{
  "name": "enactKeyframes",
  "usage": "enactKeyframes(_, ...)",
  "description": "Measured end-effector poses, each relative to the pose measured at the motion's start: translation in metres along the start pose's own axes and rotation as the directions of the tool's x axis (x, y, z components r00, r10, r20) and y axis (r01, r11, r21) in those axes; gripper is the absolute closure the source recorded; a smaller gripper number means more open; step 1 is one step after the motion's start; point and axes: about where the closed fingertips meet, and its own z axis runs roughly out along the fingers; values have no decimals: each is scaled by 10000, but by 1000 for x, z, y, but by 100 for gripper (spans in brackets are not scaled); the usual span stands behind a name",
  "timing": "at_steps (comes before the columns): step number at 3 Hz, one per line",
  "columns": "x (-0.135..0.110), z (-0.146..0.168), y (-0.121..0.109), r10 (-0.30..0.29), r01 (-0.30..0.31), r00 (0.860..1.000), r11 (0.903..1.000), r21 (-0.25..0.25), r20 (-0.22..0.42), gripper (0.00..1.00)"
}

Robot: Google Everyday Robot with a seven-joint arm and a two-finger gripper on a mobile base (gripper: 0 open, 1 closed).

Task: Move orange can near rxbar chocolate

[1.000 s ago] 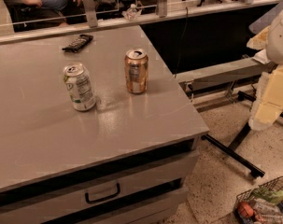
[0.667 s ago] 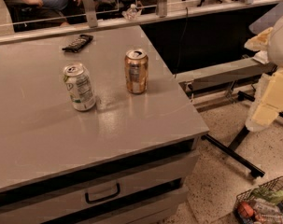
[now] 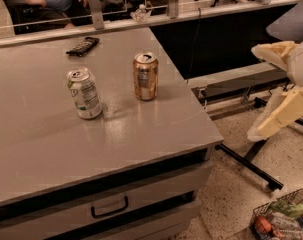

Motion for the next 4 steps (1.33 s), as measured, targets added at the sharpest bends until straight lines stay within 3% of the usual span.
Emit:
enactKeyframes(1,-15,28,-1,134,-97,9792,9998,-192,2023,0)
enactKeyframes(2,-28,59,-8,529,-341,9399,9975,-615,3372,0)
enactKeyframes(3,-31,67,-10,744,-478,9253,9956,-803,3718,0)
enactKeyframes(4,-34,78,-13,949,-789,9047,9953,-557,4154,0)
